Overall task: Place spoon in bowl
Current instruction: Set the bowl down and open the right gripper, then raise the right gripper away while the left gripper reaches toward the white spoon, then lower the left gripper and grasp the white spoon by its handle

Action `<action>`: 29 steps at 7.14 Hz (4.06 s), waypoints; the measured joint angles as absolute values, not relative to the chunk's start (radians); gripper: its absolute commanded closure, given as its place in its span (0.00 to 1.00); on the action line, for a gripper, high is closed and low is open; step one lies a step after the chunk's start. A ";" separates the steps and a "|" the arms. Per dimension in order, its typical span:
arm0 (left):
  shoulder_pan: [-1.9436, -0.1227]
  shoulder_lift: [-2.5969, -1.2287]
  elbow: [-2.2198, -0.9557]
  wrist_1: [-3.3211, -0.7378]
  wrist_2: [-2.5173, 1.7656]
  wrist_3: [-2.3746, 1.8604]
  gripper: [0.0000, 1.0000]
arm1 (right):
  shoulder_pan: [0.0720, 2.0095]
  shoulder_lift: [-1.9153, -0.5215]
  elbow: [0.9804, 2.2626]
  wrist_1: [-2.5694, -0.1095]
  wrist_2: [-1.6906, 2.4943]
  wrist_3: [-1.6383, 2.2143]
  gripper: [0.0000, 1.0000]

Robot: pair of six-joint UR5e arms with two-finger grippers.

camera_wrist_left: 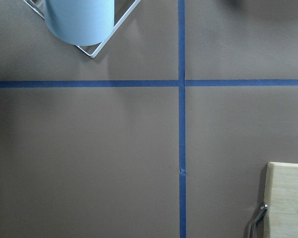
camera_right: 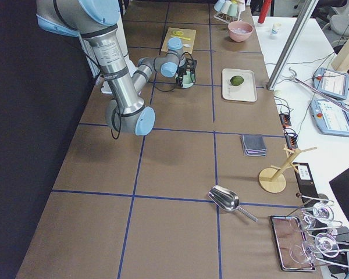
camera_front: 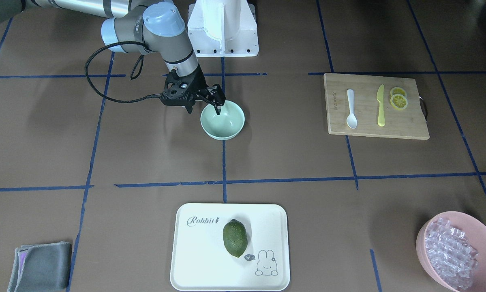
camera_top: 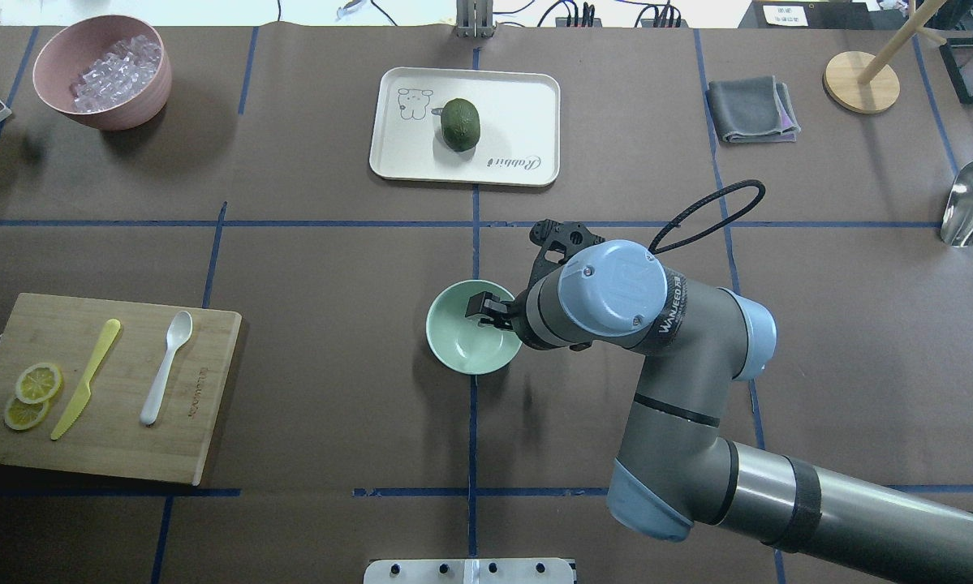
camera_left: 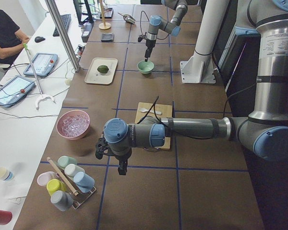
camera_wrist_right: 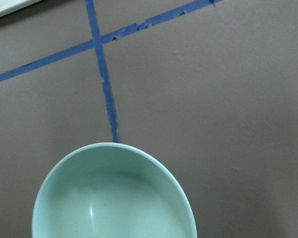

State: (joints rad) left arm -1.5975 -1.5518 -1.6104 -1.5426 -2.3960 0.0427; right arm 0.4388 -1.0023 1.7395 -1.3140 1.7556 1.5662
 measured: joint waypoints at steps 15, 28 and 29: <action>-0.647 -1.555 -1.891 -2.031 -1.977 -1.186 0.01 | 1.178 -1.304 1.827 -1.573 2.328 0.561 0.00; -0.610 -1.557 -1.885 -2.003 -1.971 -1.180 1.00 | 1.186 -1.301 1.828 -1.572 2.327 0.572 0.00; -0.613 -1.562 -1.892 -1.980 -1.984 -1.180 1.00 | 1.186 -1.301 1.828 -1.572 2.327 0.572 0.00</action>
